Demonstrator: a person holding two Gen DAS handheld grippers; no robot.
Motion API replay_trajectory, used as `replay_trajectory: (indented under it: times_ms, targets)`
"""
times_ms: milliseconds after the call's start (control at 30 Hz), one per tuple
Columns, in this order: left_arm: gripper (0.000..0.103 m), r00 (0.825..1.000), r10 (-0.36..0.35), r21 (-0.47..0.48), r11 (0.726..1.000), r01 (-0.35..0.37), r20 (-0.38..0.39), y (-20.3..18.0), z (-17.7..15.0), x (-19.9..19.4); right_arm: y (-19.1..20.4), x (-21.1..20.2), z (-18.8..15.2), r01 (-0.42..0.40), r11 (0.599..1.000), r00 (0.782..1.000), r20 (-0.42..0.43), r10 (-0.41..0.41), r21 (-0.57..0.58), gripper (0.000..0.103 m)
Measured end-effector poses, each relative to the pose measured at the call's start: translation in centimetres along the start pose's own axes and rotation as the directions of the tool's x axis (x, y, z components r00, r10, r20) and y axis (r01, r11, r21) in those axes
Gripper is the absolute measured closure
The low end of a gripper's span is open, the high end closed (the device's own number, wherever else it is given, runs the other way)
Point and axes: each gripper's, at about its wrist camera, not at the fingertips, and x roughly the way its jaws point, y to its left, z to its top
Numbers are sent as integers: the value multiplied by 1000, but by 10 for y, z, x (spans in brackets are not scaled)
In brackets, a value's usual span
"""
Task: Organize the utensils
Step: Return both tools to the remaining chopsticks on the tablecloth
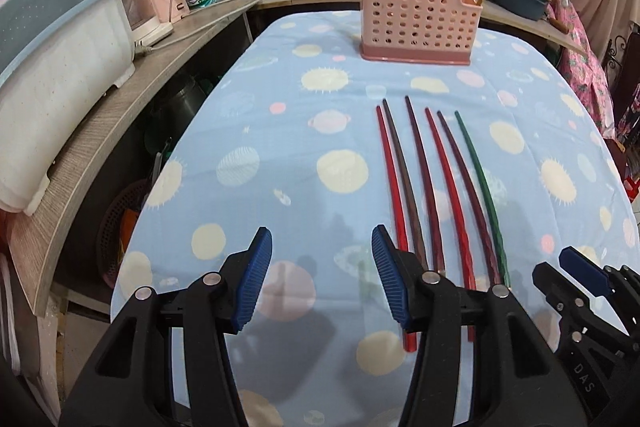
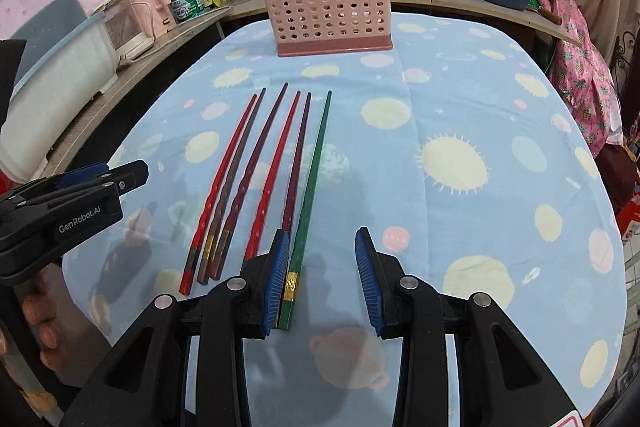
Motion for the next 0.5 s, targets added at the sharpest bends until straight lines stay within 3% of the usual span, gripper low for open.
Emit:
replay_trajectory:
  times_ms: [500]
  targets:
    - [54, 999, -17, 14, 1000, 17, -41, -4, -15, 11, 9, 27, -13, 14, 1000, 998, -64, -15, -22, 69]
